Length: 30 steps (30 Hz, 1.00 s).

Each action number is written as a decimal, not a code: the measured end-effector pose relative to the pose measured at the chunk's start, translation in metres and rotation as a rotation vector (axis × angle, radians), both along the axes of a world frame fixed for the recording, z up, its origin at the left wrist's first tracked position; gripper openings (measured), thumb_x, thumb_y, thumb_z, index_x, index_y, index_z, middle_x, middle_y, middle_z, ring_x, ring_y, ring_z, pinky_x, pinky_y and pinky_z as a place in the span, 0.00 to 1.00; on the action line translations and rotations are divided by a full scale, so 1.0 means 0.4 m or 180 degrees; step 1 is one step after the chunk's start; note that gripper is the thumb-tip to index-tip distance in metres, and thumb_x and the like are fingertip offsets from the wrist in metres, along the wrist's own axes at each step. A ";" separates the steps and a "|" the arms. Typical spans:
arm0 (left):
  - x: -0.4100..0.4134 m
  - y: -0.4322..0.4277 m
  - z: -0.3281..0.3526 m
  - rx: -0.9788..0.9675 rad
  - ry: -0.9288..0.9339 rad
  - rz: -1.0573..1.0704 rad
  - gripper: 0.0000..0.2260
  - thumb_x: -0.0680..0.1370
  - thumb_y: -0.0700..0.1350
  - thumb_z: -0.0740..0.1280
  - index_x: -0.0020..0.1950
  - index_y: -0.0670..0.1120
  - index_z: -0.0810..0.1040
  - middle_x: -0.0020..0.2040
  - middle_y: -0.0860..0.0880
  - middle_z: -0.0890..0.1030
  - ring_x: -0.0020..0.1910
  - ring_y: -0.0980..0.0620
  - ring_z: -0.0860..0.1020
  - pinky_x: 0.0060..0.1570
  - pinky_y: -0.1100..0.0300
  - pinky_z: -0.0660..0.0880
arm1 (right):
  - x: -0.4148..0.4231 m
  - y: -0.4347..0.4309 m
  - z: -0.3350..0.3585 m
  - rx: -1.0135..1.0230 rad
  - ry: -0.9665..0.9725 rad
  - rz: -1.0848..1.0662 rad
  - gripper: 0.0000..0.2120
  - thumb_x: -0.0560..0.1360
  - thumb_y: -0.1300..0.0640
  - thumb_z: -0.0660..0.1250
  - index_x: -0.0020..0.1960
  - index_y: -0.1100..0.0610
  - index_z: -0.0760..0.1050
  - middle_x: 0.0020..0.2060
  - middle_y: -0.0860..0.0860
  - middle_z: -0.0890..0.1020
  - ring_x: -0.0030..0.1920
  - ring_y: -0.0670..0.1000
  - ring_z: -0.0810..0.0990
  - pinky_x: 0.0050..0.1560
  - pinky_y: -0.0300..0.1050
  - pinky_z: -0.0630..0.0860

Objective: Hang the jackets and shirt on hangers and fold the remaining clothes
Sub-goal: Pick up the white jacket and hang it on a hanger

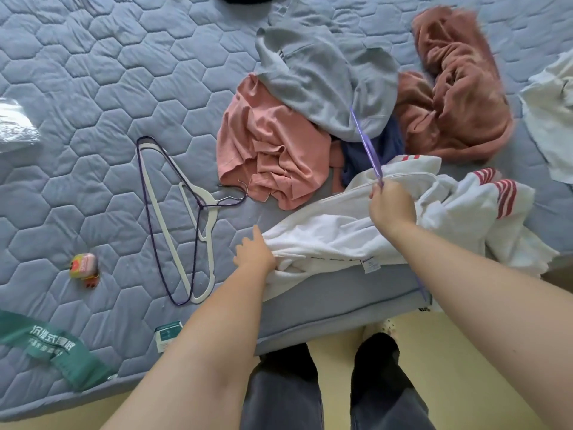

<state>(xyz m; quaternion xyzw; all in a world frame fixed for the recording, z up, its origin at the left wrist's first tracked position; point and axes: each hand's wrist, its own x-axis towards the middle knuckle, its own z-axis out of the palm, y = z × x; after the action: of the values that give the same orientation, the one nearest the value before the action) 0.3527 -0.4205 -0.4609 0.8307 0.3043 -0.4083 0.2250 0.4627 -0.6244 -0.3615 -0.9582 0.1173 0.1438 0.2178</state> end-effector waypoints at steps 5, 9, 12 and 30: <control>0.041 -0.072 0.072 0.0168 -0.1009 -0.0622 0.08 0.78 0.42 0.58 0.53 0.44 0.75 0.55 0.44 0.80 0.56 0.42 0.76 0.49 0.55 0.67 | -0.058 -0.044 -0.022 0.0090 0.0211 -0.0050 0.17 0.82 0.56 0.51 0.55 0.63 0.77 0.52 0.61 0.80 0.54 0.62 0.76 0.51 0.49 0.71; 0.086 -0.175 0.205 -0.0543 -0.1953 -0.0601 0.08 0.75 0.40 0.59 0.37 0.44 0.64 0.39 0.42 0.75 0.42 0.40 0.72 0.37 0.55 0.61 | -0.074 -0.080 0.023 0.0671 0.0424 -0.0601 0.20 0.81 0.54 0.52 0.48 0.65 0.79 0.44 0.57 0.82 0.47 0.58 0.77 0.49 0.46 0.70; 0.132 -0.241 0.325 -0.0740 -0.2455 -0.0831 0.08 0.74 0.41 0.63 0.37 0.43 0.65 0.36 0.42 0.75 0.39 0.41 0.71 0.37 0.52 0.64 | -0.070 -0.121 0.091 0.1324 0.0635 -0.1187 0.23 0.80 0.50 0.55 0.35 0.61 0.78 0.26 0.48 0.77 0.32 0.53 0.72 0.35 0.43 0.69; 0.315 -0.863 1.192 -0.1922 -0.3671 -0.1185 0.13 0.76 0.38 0.63 0.33 0.49 0.67 0.29 0.55 0.68 0.29 0.60 0.66 0.26 0.70 0.63 | -0.063 -0.677 0.698 0.2830 -0.0379 -0.1569 0.18 0.70 0.69 0.69 0.30 0.56 0.65 0.19 0.48 0.66 0.23 0.47 0.60 0.23 0.38 0.57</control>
<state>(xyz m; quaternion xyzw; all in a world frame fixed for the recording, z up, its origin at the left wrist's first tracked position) 0.4787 -0.7658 0.0157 0.8549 -0.1400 0.0012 0.4996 0.4377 -0.8953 -0.0823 -0.7233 0.2547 0.0694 0.6381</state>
